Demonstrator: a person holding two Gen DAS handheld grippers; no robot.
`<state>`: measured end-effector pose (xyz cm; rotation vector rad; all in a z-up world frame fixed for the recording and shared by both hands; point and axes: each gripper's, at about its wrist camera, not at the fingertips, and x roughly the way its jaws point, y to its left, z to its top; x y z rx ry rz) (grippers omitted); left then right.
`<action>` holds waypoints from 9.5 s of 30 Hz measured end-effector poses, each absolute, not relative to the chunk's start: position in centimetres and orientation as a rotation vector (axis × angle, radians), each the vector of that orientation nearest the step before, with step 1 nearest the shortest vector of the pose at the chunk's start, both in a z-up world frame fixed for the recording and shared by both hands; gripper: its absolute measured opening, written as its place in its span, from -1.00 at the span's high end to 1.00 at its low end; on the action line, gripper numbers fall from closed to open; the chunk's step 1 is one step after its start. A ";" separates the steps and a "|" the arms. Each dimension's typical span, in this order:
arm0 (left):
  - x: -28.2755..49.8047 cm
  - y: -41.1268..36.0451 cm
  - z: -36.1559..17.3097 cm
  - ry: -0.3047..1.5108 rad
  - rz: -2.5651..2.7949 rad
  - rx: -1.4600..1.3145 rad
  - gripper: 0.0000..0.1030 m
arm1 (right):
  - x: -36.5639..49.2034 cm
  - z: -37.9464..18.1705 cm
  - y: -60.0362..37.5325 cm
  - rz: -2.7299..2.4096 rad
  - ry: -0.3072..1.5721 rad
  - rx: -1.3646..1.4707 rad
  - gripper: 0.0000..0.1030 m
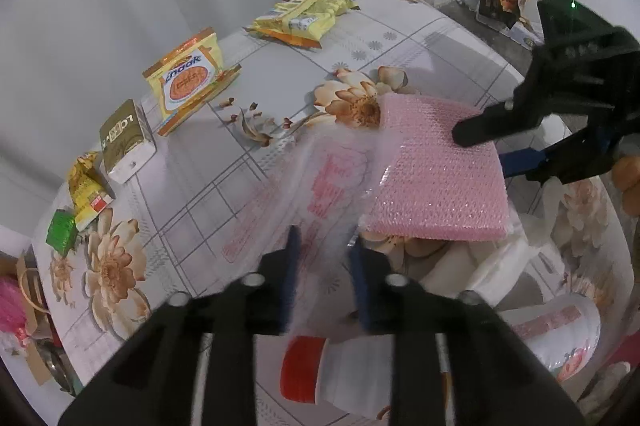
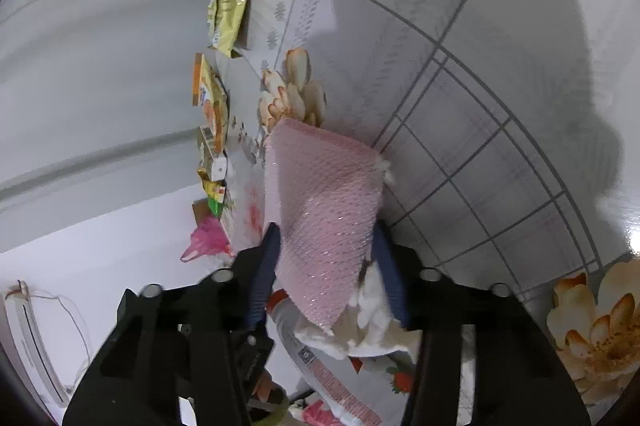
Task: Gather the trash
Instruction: 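Grasp the pink mesh pad with the right tool while left tool grasps clear plastic bag, then carry pad and plastic bag over the wastebasket and open both tools, then move both tools back to the table toward the white AD milk bottle, then grasp the white AD milk bottle with the right tool while left tool grasps white tissue, then lift the bottle and tissue off the table and turn toward the wastebasket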
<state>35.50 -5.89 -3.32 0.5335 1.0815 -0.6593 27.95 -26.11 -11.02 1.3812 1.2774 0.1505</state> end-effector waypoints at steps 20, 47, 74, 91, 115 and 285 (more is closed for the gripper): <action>35.6 -2.6 0.7 0.957 -0.615 0.400 0.96 | 24.5 -8.9 -29.3 0.244 1.104 1.446 0.42; 22.0 -6.5 12.2 0.671 -0.854 0.356 0.97 | 11.6 -1.7 -33.4 0.399 0.841 1.443 0.43; 4.3 -41.3 1.6 0.928 -1.397 0.569 0.96 | -17.5 -12.7 -52.4 -0.477 0.450 1.560 0.42; 6.6 -54.3 -12.5 1.156 -1.267 0.671 0.16 | -14.2 -24.6 -59.6 -0.644 0.660 1.637 -0.12; 10.3 -33.9 2.3 0.927 -1.150 0.322 -0.63 | -14.6 -11.6 -55.3 -0.525 0.559 1.347 -0.21; 14.3 -2.1 -2.5 0.807 -0.507 0.208 0.77 | 7.4 -4.2 -24.3 0.124 1.082 0.541 -0.09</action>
